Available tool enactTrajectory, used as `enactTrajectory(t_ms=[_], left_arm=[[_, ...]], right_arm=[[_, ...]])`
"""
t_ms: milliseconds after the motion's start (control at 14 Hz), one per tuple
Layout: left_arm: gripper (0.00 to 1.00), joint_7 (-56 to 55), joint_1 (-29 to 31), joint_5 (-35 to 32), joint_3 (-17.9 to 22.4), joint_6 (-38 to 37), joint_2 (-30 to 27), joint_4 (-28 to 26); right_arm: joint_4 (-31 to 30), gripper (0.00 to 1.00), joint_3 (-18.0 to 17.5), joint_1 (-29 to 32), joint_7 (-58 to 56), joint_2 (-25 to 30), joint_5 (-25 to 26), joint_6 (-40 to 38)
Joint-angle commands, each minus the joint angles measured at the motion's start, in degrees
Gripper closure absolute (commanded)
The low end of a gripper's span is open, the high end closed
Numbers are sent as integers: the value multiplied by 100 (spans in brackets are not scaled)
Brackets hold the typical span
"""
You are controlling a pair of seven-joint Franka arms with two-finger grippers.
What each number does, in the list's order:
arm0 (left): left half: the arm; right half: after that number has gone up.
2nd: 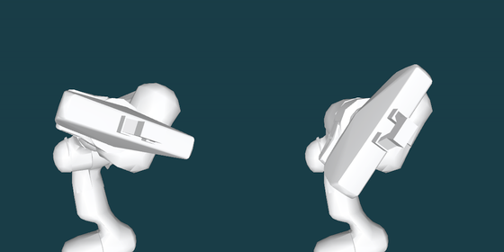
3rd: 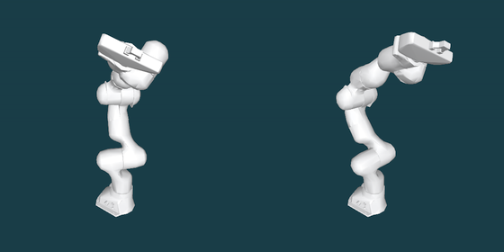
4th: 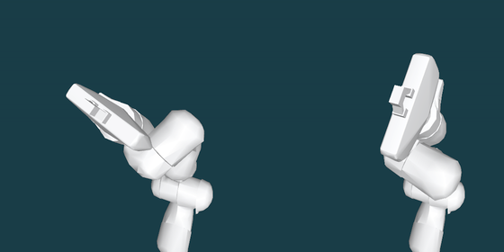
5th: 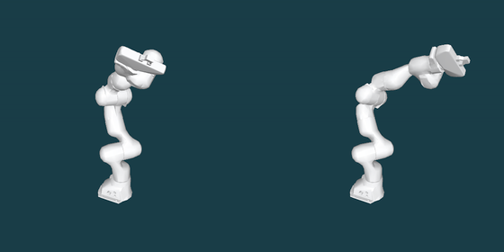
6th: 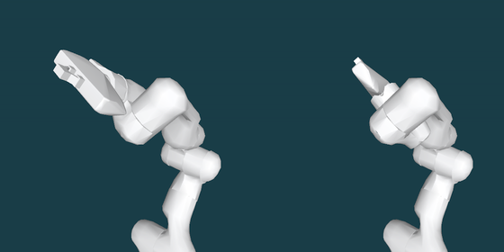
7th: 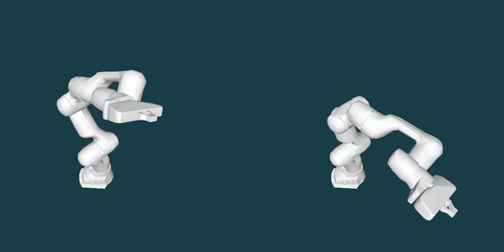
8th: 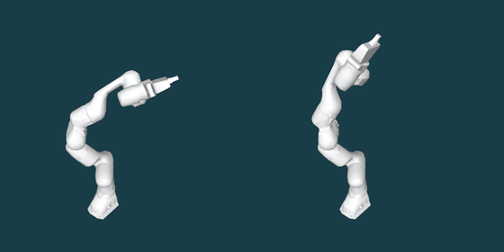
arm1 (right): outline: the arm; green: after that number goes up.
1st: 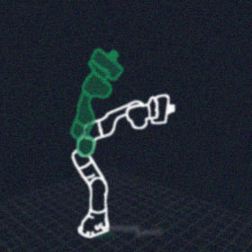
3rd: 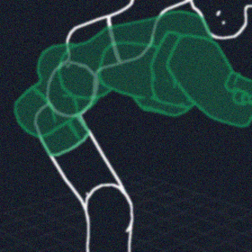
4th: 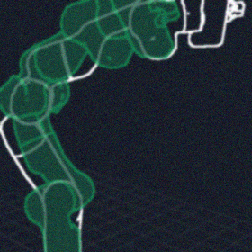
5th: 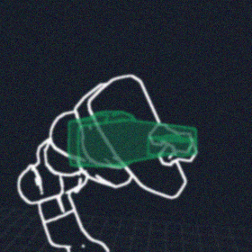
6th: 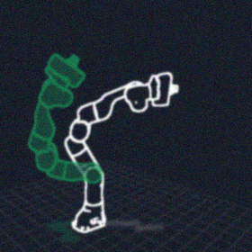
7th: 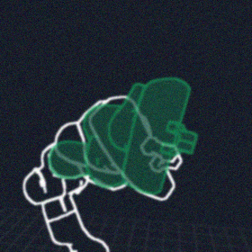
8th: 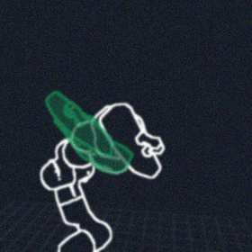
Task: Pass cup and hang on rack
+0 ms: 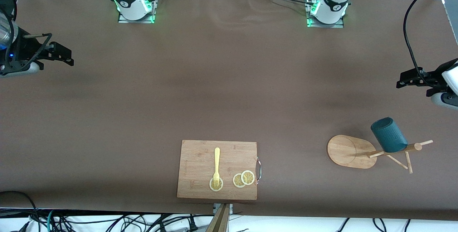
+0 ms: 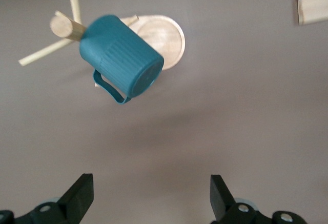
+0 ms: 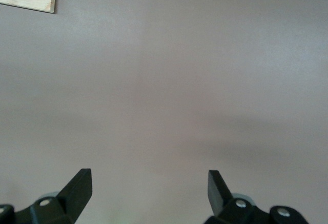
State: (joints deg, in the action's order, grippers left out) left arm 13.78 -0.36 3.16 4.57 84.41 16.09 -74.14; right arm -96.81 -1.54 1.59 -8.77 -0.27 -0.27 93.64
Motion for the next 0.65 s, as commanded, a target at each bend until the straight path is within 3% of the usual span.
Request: enactTrajectory(t_ms=[0,143,573], left_arm=[[0,-1041,-61,-97,-219,-388,-228,189],[0,-1621,-78,-105,-246,-591,-414,119],[0,-1703,-252,-149,-282,-768,-300,189]], right_arm=[[-58,0,-92,87,24,62,36,5],[-58,0,-92,87,24,62,36,14],[-58,0,-92,87,24,62,36,14]])
